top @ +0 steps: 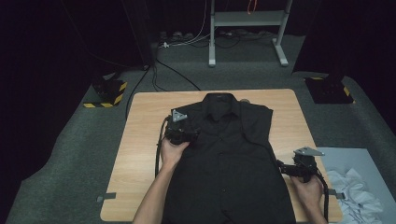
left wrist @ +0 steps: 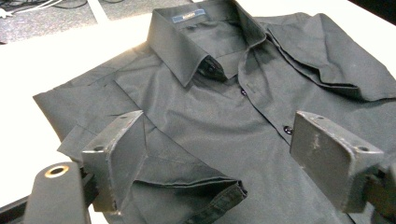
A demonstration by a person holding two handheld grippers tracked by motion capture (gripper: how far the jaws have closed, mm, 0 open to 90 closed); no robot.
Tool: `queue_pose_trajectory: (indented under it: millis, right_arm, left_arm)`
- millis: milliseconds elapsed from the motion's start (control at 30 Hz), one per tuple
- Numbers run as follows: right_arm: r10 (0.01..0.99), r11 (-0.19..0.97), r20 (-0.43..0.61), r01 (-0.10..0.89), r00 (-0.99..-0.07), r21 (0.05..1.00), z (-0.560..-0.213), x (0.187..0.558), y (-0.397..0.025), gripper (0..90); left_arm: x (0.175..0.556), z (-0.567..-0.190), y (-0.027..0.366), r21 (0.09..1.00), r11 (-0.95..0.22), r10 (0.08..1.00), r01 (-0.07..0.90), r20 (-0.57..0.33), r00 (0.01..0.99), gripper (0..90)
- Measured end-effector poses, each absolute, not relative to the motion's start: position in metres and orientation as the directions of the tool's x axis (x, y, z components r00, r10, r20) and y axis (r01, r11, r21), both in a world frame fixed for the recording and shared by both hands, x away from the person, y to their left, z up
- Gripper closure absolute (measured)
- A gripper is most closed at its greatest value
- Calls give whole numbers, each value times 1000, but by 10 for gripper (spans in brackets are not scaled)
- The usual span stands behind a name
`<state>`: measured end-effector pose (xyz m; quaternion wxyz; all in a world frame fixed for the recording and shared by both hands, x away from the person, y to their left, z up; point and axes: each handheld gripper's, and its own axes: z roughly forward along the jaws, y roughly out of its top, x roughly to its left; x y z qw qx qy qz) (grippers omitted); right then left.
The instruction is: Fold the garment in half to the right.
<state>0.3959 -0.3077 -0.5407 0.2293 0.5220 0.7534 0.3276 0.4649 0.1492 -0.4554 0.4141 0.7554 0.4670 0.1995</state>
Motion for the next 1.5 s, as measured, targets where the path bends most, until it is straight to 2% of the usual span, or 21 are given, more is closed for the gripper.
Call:
queue_pose_trajectory:
  millis: [333,833,1500]
  right_arm:
    - [936,242,-4,636,-351,733,-541,396,-308,138]
    - [936,243,-5,635,-352,733,-541,396,-308,138]
    - [936,243,-5,636,-351,733,-541,396,-308,136]
  left_arm:
    - [458,-446,157,823,-189,878,536,-103,468,166]
    - [444,-432,168,843,-178,891,508,-81,447,127]
    - [414,-424,195,869,-114,917,482,-95,389,126]
